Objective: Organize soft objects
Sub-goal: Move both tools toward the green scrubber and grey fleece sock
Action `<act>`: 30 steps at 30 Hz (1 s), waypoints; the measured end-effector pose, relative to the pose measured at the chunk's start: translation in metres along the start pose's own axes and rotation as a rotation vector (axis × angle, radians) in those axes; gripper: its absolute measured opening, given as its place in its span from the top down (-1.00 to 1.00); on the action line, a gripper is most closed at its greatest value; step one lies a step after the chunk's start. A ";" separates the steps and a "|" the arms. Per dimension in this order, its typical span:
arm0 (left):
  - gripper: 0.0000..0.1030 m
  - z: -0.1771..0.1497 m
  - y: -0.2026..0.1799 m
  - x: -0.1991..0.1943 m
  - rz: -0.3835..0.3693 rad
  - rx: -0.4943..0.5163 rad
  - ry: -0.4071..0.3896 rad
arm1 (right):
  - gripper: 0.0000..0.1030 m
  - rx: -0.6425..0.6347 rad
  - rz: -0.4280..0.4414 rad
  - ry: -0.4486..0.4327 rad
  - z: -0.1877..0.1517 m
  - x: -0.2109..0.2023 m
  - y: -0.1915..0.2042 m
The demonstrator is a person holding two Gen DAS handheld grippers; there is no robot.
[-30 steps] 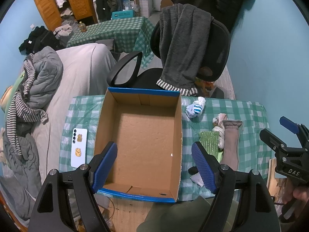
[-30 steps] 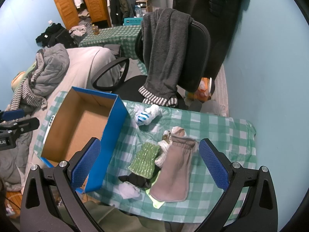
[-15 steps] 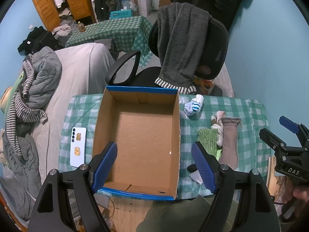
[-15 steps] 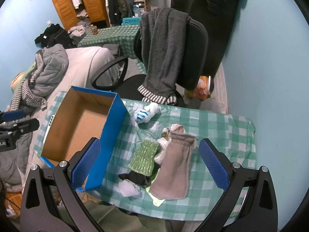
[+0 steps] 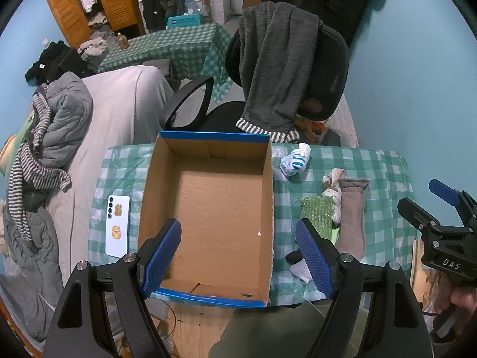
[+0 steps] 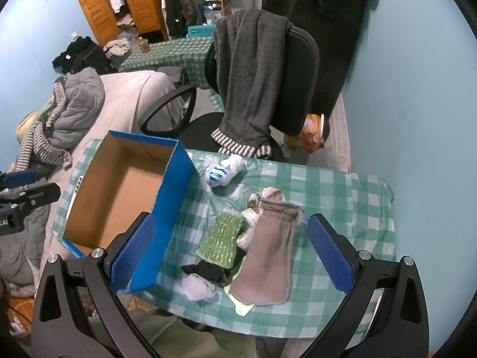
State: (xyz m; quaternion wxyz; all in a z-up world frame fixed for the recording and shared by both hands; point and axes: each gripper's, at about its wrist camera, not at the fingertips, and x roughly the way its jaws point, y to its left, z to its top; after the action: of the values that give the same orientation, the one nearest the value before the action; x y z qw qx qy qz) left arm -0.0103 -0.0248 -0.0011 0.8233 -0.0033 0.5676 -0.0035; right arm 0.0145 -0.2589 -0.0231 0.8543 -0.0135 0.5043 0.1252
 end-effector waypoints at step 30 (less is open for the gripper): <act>-0.57 -0.002 -0.086 0.096 -0.075 0.178 0.182 | -0.97 0.123 0.010 0.207 -0.034 0.074 -0.068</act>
State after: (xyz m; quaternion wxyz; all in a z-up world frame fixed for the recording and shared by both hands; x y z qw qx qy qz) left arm 0.0215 -0.1117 -0.0912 0.7648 0.0492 0.6367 -0.0849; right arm 0.0348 -0.3149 -0.1113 0.7963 0.0288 0.5965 0.0962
